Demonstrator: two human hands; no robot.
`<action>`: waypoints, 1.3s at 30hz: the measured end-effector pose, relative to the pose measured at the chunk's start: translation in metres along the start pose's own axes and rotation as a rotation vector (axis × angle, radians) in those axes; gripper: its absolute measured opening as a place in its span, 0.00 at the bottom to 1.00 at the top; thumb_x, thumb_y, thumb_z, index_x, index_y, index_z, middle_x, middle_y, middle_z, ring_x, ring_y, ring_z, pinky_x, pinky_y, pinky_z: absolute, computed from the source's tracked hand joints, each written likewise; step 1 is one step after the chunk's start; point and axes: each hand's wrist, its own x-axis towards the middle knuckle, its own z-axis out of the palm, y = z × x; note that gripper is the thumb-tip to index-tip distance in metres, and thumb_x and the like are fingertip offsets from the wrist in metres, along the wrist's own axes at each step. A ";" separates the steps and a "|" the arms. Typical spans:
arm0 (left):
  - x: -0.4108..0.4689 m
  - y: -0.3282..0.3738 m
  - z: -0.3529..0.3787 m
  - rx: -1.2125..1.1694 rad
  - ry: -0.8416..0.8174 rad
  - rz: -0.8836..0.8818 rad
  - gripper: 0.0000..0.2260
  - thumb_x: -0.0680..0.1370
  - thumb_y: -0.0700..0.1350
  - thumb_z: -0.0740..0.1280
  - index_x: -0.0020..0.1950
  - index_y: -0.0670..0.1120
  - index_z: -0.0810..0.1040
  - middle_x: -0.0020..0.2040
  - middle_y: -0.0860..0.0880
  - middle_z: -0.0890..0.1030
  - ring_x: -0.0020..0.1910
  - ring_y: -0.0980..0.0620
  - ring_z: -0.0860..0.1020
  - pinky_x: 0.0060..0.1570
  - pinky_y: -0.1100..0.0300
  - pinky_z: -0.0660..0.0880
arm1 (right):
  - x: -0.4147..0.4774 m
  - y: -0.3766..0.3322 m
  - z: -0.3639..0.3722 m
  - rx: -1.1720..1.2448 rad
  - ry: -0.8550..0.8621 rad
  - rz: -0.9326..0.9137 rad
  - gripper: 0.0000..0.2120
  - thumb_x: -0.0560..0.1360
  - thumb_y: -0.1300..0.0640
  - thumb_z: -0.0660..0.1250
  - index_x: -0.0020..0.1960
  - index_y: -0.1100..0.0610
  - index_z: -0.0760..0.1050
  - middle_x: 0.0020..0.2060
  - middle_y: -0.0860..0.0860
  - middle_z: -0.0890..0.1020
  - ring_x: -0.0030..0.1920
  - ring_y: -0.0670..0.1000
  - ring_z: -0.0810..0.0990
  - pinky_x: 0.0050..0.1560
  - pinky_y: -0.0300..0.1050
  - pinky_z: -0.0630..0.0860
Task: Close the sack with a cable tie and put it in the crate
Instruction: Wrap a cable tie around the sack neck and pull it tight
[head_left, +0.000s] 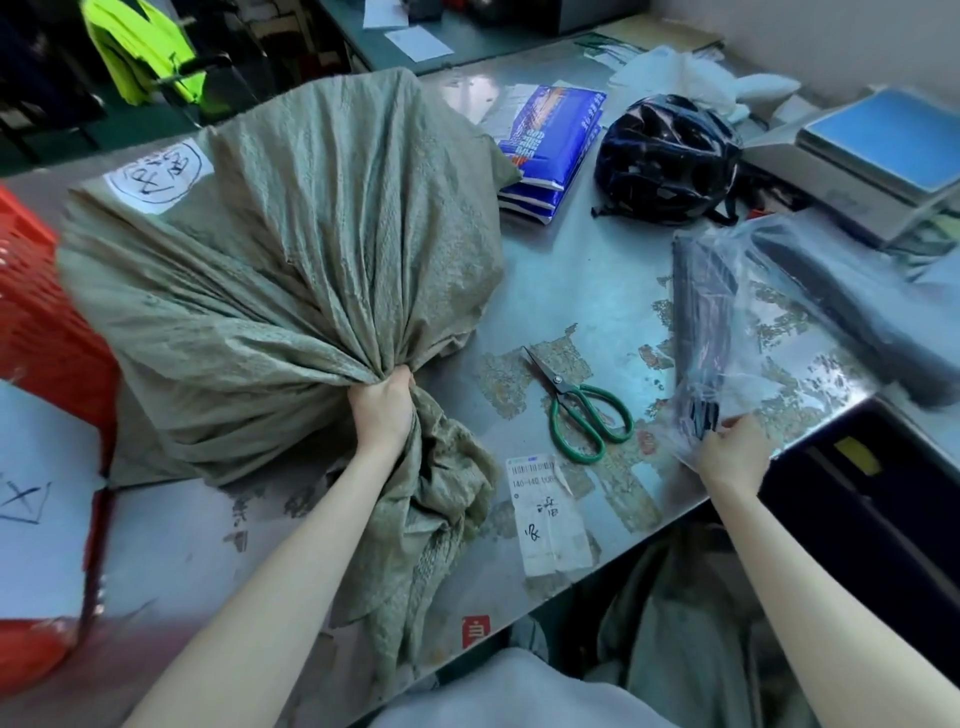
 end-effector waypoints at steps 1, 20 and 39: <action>0.002 -0.001 0.000 0.018 -0.010 0.021 0.08 0.70 0.44 0.61 0.37 0.40 0.71 0.44 0.45 0.77 0.51 0.48 0.75 0.46 0.68 0.63 | -0.006 -0.001 -0.002 0.009 0.013 -0.005 0.07 0.75 0.67 0.59 0.53 0.65 0.69 0.42 0.59 0.73 0.41 0.58 0.72 0.37 0.48 0.66; -0.008 0.002 -0.020 -0.175 -0.083 -0.052 0.07 0.64 0.42 0.66 0.29 0.47 0.69 0.34 0.50 0.75 0.40 0.52 0.74 0.45 0.58 0.69 | -0.095 -0.084 -0.051 0.127 0.119 -0.920 0.08 0.74 0.67 0.66 0.50 0.65 0.82 0.39 0.60 0.83 0.38 0.59 0.80 0.39 0.43 0.71; -0.031 0.008 -0.059 -0.339 -0.414 -0.204 0.06 0.73 0.35 0.67 0.36 0.37 0.81 0.30 0.47 0.83 0.32 0.52 0.82 0.41 0.59 0.77 | -0.138 -0.180 0.009 0.162 -0.589 -0.965 0.18 0.76 0.71 0.56 0.59 0.59 0.78 0.33 0.50 0.79 0.30 0.35 0.73 0.33 0.28 0.65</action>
